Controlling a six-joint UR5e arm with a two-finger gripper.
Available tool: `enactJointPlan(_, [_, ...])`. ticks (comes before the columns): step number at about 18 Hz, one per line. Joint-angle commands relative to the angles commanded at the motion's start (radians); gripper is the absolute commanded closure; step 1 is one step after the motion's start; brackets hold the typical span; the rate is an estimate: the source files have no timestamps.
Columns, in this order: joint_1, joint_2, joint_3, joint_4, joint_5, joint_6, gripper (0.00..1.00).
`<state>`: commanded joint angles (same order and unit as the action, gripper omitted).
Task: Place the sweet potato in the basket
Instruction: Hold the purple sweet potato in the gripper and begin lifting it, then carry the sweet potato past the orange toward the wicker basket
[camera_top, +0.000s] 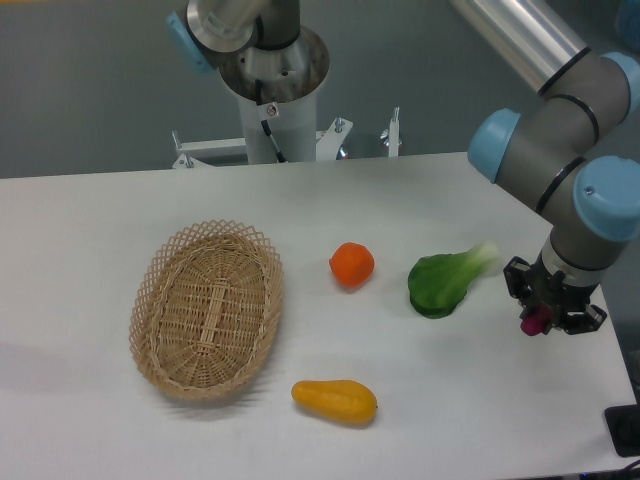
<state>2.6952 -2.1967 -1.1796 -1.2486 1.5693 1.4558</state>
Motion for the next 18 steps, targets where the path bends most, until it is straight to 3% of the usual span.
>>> enactJointPlan(9, [-0.026, 0.023, -0.044, 0.017, -0.008, -0.021, 0.75])
enactJointPlan(18, [-0.132, 0.049, -0.092, 0.017, -0.006, -0.140, 0.75])
